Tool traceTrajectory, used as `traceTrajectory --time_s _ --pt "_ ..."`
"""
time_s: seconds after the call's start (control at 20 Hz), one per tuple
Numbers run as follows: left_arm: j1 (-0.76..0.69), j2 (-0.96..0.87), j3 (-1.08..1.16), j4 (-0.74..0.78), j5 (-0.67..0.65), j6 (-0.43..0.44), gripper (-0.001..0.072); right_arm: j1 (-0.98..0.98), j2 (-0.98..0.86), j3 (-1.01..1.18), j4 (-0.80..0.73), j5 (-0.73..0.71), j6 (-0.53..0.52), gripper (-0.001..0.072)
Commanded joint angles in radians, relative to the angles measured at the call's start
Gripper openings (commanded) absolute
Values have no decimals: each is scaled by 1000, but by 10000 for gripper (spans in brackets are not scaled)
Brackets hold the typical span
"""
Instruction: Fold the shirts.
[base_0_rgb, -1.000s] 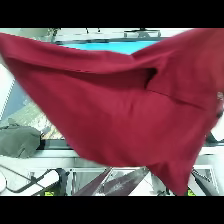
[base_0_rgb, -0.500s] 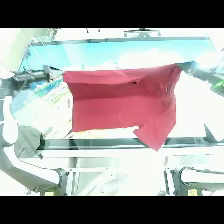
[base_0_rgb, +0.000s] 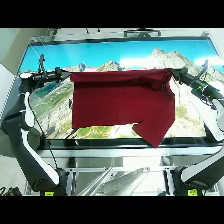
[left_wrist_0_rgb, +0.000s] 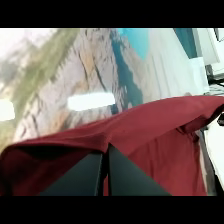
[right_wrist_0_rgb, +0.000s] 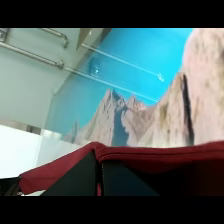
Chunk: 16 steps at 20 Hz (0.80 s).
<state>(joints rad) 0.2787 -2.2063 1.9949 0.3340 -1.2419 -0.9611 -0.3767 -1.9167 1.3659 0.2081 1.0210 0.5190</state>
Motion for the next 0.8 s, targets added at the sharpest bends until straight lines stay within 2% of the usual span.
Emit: traceTrajectory --time_s 0.0,0.1,0.25,0.4,0.55,0.75 --pt "-6 -35 63 12 61 -9 19 3 -43 77 24 -19 -6 23" --pt "-5 -35 30 21 63 1 19 -3 -44 77 -19 -31 17 23" --pt "-11 -35 -20 77 67 16 19 -6 -50 77 -205 -58 95 23" --pt "-16 -35 -35 130 63 40 18 -6 -56 77 -314 -65 117 23" --pt "-19 -36 -35 183 55 36 18 -4 -62 77 -457 -74 187 23" --pt "-47 -36 -35 199 71 84 18 5 -68 77 -478 -95 188 24"
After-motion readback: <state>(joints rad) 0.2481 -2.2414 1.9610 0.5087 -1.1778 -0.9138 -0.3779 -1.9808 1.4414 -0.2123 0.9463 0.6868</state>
